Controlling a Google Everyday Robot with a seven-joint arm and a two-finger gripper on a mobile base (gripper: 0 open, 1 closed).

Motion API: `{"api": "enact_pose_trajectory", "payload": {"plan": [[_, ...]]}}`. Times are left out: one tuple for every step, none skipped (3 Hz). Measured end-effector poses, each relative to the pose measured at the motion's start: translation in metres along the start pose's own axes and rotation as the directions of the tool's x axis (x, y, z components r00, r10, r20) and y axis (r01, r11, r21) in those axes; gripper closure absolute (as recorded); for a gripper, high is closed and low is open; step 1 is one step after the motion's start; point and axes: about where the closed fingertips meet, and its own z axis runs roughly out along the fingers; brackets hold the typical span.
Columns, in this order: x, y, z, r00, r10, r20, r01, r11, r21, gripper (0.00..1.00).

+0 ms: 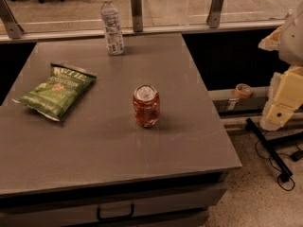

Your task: Knock coke can over

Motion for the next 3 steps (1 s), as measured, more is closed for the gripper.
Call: {"api": "enact_pose_trajectory", "payload": {"plan": [[0.000,0.000,0.000,1.000,0.000,0.000,0.000,1.0000,0.000,0.00],[-0.005,0.000,-0.001,0.998,0.003,0.067,-0.002,0.9999,-0.011,0.00],[-0.014,-0.002,0.019,0.975,-0.003,0.221,0.009,0.9995,-0.029,0.00]]}}
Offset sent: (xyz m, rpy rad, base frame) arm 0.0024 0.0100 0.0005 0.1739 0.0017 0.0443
